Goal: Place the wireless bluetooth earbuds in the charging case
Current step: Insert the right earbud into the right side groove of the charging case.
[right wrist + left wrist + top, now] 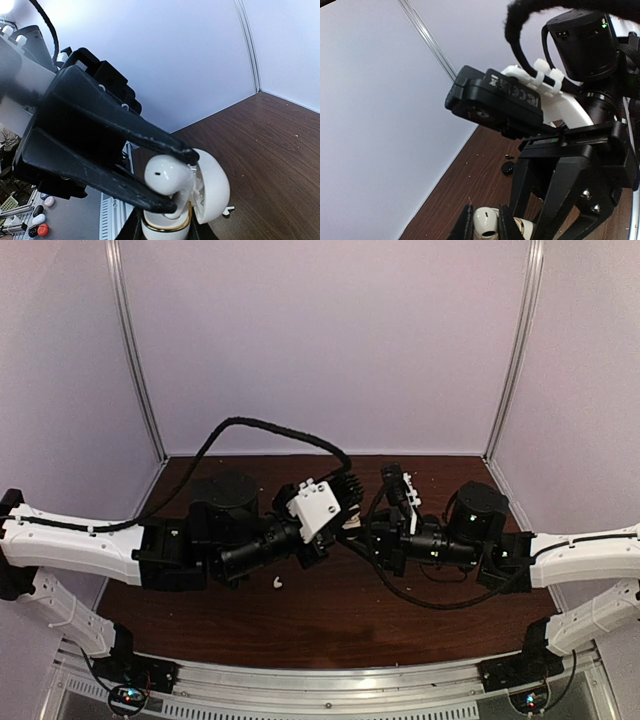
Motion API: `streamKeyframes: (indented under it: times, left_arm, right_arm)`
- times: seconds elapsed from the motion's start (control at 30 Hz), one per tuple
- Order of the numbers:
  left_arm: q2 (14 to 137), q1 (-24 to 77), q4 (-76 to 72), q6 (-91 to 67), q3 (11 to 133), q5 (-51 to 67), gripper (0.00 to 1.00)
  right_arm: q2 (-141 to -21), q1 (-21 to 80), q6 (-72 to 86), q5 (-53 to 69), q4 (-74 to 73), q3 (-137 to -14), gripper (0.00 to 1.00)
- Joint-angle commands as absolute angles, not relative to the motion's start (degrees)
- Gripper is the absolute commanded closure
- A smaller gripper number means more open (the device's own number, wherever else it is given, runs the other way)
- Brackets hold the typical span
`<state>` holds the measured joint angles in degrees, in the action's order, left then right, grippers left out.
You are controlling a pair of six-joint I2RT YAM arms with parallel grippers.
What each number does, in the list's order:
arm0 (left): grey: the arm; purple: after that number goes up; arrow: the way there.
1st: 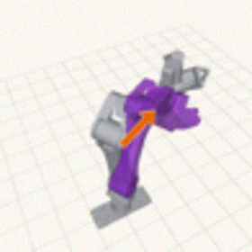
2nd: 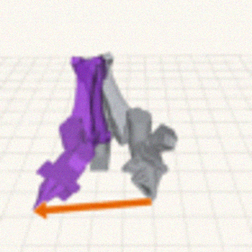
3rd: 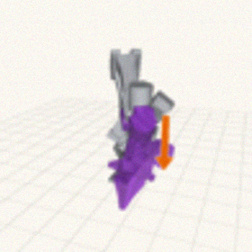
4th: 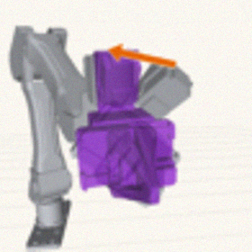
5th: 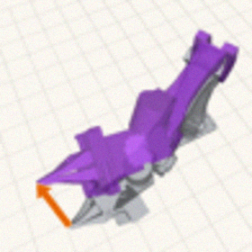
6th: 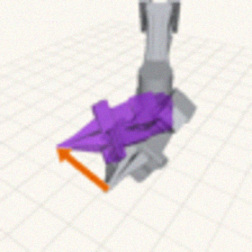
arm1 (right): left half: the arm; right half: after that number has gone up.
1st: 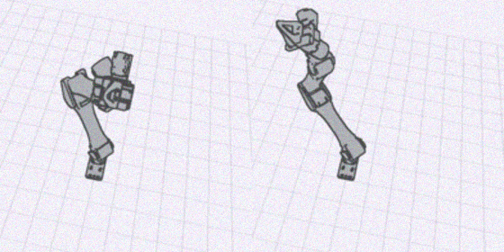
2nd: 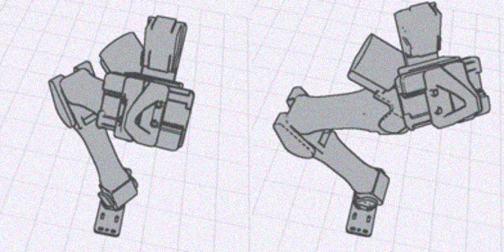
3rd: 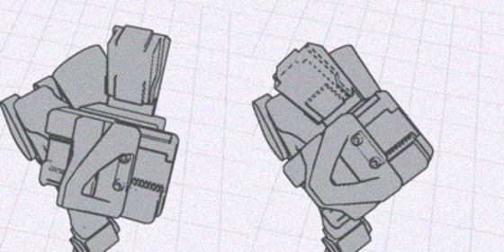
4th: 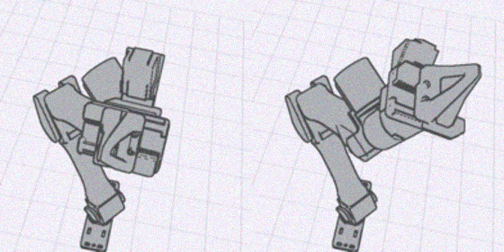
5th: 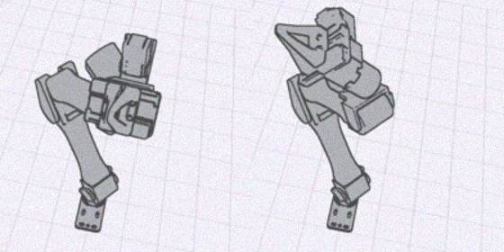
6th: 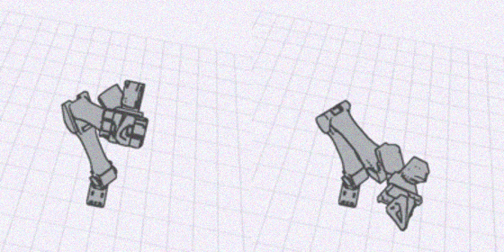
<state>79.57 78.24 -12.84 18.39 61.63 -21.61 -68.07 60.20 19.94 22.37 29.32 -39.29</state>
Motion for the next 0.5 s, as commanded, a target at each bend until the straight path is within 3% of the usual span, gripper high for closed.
streamKeyframes:
  times: [0.0,0.27,0.47]
  left_arm:
    - [81.09,80.42,-11.16,16.53,63.07,-18.19,0.89]
    - [82.06,80.4,-9.75,14.72,64.43,-22.74,0.91]
    - [81.21,80.42,-9.05,13.91,63.9,-18.85,0.91]
  right_arm:
    - [-67.68,59.59,19.73,17.09,32.21,-43.33,1.0]
    - [-67.59,59.59,18.26,18.17,31.6,-43.99,1.0]
    - [-66.91,59.59,17.53,14.32,29.97,-44.27,1.0]
